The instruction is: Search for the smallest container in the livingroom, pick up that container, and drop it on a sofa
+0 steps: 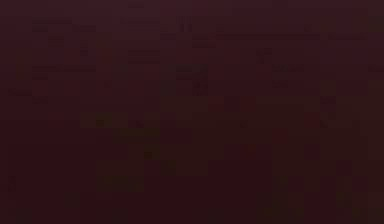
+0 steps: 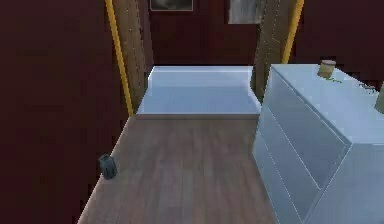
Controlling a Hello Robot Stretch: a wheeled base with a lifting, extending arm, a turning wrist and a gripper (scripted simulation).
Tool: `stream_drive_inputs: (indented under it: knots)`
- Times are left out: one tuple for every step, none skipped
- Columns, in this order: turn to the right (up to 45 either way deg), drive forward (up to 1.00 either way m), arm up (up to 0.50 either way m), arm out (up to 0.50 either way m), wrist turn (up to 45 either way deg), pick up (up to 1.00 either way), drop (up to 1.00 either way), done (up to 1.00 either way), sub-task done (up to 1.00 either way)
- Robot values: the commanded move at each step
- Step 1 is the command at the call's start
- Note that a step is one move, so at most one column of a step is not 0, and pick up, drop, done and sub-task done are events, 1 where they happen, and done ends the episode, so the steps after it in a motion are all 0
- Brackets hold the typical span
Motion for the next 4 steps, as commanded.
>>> stream_drive_inputs:
  knots:
    - [45.0, 0.00, 0.00, 0.00, 0.0, 0.00, 0.00, 0.00, 0.00]
    - [45.0, 0.00, 0.00, 0.00, 0.0, 0.00, 0.00, 0.00, 0.00]
    - [6.0, 0.00, 0.00, 0.00, 0.0, 0.00, 0.00, 0.00, 0.00]
    - [0.0, 1.00, 0.00, 0.00, 0.0, 0.00, 0.00, 0.00, 0.00]
